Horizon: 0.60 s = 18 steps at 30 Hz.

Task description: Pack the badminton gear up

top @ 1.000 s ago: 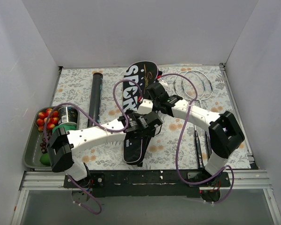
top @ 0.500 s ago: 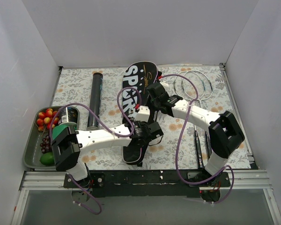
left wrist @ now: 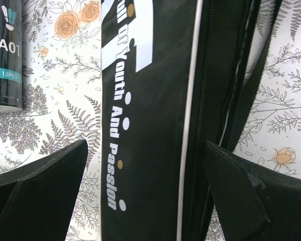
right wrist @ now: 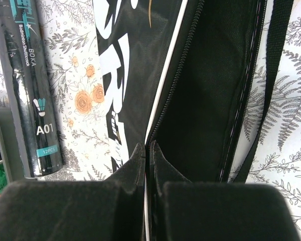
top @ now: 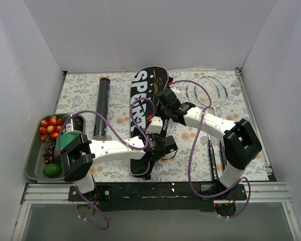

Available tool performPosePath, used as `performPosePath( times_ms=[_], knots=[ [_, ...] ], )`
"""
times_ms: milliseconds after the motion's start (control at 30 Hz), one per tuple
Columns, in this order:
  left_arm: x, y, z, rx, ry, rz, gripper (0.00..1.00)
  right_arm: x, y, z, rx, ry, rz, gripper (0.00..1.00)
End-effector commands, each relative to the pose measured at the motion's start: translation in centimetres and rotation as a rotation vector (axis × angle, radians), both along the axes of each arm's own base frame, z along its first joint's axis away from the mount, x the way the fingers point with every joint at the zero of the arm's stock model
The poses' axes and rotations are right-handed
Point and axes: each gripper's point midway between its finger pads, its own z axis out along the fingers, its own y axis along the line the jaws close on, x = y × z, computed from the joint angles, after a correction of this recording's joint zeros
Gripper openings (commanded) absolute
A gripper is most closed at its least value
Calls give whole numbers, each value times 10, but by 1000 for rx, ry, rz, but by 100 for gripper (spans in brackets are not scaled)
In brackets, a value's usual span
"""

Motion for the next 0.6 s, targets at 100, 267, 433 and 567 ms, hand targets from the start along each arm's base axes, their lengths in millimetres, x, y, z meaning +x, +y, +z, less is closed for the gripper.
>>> performPosePath(
  times_ms=[100,267,433,567],
  knots=[
    [2,-15,23,-64,-84,-5,98,3,13,32,73,-71,22,1],
    [5,-11,17,-26,-101,-1,98,2,14,39,80,-83,32,1],
    [12,-9,8,16,-144,-15,98,-5,15,36,87,-72,53,1],
    [17,-5,2,41,-162,-4,98,-9,14,40,105,-76,65,1]
  ],
)
